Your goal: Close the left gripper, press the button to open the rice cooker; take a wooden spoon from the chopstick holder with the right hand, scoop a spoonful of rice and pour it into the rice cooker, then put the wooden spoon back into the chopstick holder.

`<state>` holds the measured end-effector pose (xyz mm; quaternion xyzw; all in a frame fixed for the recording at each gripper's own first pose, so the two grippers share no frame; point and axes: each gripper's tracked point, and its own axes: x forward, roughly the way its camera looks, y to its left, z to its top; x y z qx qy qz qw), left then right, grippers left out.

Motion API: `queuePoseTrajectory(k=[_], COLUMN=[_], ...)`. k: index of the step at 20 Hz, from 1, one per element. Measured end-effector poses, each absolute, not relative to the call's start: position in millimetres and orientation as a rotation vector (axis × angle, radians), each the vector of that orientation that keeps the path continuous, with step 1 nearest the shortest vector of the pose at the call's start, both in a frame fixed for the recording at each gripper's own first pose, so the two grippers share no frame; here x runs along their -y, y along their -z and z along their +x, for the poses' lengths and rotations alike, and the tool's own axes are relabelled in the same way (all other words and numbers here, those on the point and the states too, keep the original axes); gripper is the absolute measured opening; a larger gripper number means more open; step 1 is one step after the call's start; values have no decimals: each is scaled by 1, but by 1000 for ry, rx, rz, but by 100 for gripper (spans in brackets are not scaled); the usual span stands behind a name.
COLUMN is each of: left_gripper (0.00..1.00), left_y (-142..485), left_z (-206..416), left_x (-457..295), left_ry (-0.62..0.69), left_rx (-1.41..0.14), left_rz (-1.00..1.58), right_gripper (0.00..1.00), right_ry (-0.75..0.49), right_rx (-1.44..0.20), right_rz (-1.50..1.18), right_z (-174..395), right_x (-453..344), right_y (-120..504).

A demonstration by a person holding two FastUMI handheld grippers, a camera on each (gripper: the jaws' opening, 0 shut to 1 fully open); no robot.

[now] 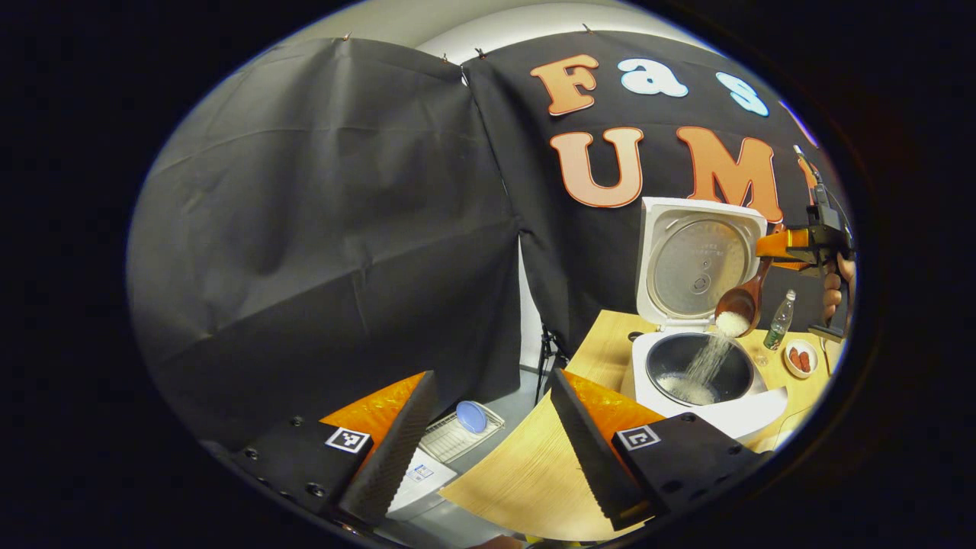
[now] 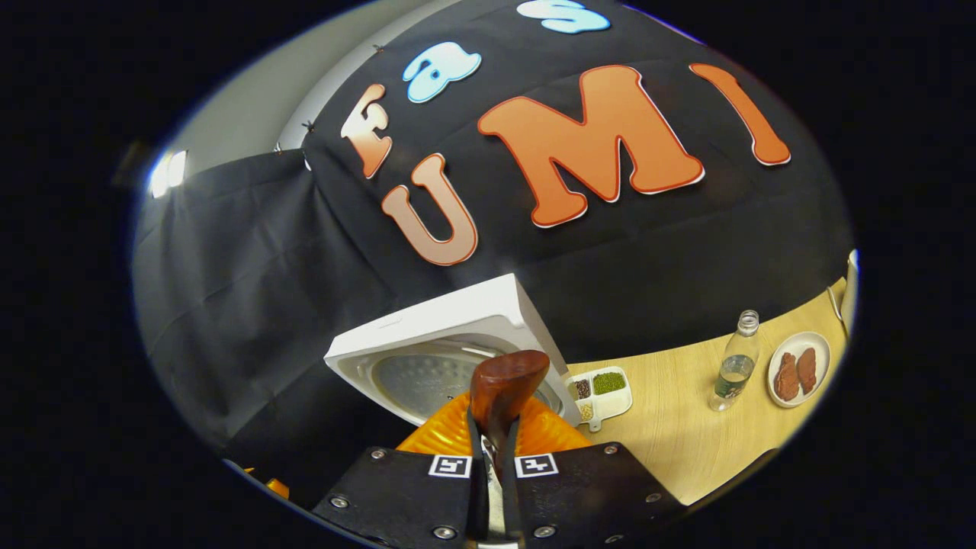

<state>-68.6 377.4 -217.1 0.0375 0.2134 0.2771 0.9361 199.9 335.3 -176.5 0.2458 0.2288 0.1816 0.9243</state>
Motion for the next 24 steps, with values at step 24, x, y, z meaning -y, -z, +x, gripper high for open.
queuePoseTrajectory(k=[24], left_gripper=[100], left_y=[220], left_z=[-80], left_x=[-386], left_ry=[-601], left_rx=[-431], left_rz=[57], right_gripper=[6], right_ry=[-588], right_rx=[-328], right_rz=[20], right_z=[181], right_x=[-411], right_y=[144])
